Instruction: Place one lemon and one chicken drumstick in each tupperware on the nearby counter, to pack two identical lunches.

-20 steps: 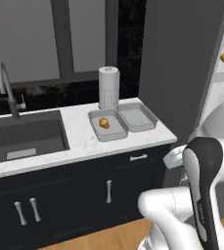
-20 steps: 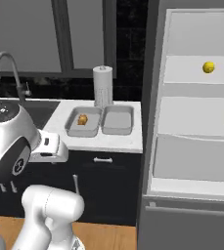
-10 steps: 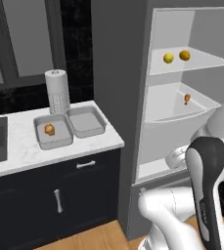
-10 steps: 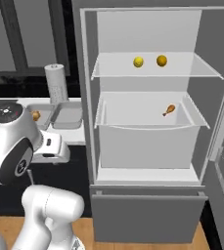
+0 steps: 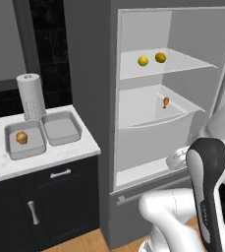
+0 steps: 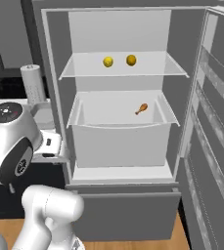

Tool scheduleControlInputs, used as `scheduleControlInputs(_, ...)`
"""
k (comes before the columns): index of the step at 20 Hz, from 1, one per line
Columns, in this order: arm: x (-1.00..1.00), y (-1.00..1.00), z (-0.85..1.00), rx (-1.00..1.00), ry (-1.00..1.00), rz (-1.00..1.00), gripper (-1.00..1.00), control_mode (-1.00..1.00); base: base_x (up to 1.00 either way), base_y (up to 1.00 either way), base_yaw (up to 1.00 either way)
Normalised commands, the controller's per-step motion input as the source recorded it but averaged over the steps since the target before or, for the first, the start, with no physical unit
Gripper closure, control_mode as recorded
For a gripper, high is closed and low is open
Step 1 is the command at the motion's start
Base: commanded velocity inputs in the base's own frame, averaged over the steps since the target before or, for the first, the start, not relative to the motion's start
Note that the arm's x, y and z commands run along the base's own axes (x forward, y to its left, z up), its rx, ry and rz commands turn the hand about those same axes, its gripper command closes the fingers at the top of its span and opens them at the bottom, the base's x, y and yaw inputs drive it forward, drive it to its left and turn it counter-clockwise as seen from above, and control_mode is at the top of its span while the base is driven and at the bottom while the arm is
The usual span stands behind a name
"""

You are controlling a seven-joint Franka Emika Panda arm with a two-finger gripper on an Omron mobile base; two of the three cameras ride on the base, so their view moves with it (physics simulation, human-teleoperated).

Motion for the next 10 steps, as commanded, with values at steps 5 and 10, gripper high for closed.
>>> scheduleControlInputs(5, 0.00, 0.00, 0.00, 0.00, 0.00, 0.00, -1.00, 1.00, 0.32, -0.48, -0.06)
scheduleControlInputs(10, 0.00, 0.00, 0.00, 0.00, 0.00, 0.00, -1.00, 1.00, 0.57, -0.36, -0.01)
